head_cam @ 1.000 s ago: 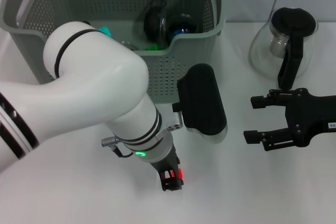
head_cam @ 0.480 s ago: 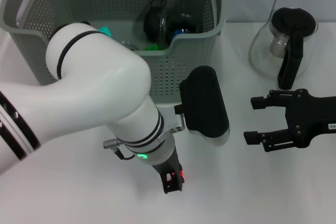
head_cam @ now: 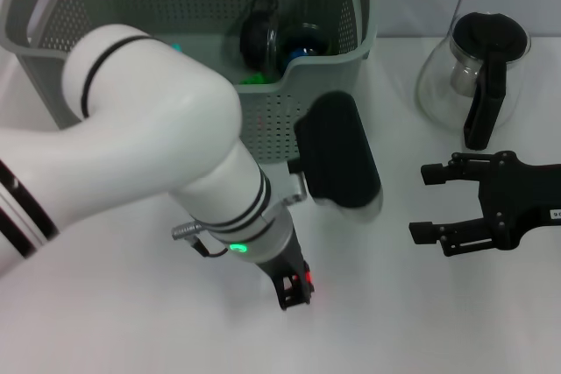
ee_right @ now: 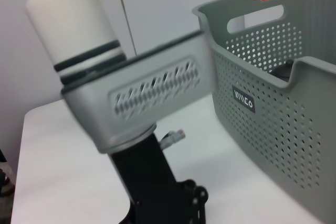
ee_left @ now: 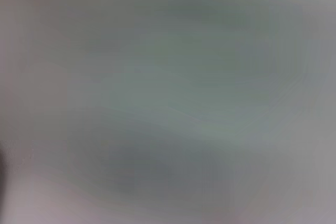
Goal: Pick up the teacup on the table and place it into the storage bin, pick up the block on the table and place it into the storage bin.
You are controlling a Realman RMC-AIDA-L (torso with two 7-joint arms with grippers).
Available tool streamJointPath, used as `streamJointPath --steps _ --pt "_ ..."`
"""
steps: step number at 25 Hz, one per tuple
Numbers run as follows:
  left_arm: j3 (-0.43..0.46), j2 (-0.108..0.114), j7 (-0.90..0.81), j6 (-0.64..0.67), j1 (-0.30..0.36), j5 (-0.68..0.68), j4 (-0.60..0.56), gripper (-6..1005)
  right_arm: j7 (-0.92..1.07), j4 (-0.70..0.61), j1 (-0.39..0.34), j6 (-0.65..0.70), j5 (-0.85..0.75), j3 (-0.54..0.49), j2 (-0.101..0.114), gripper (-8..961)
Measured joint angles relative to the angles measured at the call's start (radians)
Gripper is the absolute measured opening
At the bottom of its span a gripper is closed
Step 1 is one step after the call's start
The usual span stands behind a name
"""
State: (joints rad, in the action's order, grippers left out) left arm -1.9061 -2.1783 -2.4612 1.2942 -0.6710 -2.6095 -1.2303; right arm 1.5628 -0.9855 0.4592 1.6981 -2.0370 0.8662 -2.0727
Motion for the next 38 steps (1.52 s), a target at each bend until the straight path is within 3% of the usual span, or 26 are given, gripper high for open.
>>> streamJointPath --steps 5,9,10,11,13,14,15,16,20,23,25,31,35,37,38 --pt "0.101 0.002 -0.015 0.016 0.017 0.021 -0.015 242 -0.004 0.009 -0.003 0.0 0.0 -0.018 0.004 942" --pt "0.291 0.005 0.022 0.075 0.07 0.132 -0.066 258 -0.019 0.017 -0.014 -0.001 -0.002 -0.069 0.017 941" --pt "0.394 0.006 0.059 0.114 0.097 0.196 -0.09 262 -0.024 0.026 -0.017 0.0 -0.002 -0.091 0.023 941" --pt "0.423 0.006 0.069 0.125 0.102 0.218 -0.096 266 -0.029 0.036 -0.019 0.001 -0.002 -0.113 0.029 941" --pt "0.629 0.009 0.133 0.218 0.129 0.356 -0.129 274 -0.035 0.056 -0.024 0.008 -0.003 -0.15 0.044 941" --pt "0.629 0.009 0.133 0.218 0.129 0.356 -0.129 278 -0.039 0.066 -0.027 0.012 -0.003 -0.169 0.052 941" --pt "0.808 0.017 0.171 0.3 0.127 0.46 -0.14 282 -0.043 0.073 -0.032 0.016 -0.003 -0.185 0.058 941" --pt "0.9 0.026 0.187 0.335 0.118 0.511 -0.141 286 -0.045 0.077 -0.035 0.017 -0.003 -0.195 0.061 941" --pt "1.114 0.072 0.214 0.359 0.075 0.634 -0.109 302 -0.054 0.079 -0.045 0.019 -0.003 -0.219 0.065 941" --pt "1.157 0.112 0.22 0.263 0.028 0.652 -0.019 314 -0.06 0.083 -0.042 0.02 -0.003 -0.219 0.064 941" --pt "1.151 0.123 0.234 0.184 0.003 0.637 0.043 322 -0.065 0.087 -0.033 0.021 -0.003 -0.214 0.061 941" --pt "1.142 0.116 0.294 0.025 -0.021 0.61 0.118 347 -0.079 0.088 -0.01 0.034 -0.003 -0.197 0.052 942" --pt "1.166 0.112 0.294 0.051 0.0 0.651 0.08 363 -0.083 0.088 -0.002 0.059 -0.003 -0.198 0.055 941" --pt "1.178 0.112 0.327 0.158 0.027 0.734 0.071 371 -0.088 0.088 0.0 0.075 -0.003 -0.198 0.057 941" --pt "1.178 0.111 0.362 0.238 0.042 0.782 0.076 440 -0.096 0.091 0.001 0.085 -0.003 -0.197 0.057 941"
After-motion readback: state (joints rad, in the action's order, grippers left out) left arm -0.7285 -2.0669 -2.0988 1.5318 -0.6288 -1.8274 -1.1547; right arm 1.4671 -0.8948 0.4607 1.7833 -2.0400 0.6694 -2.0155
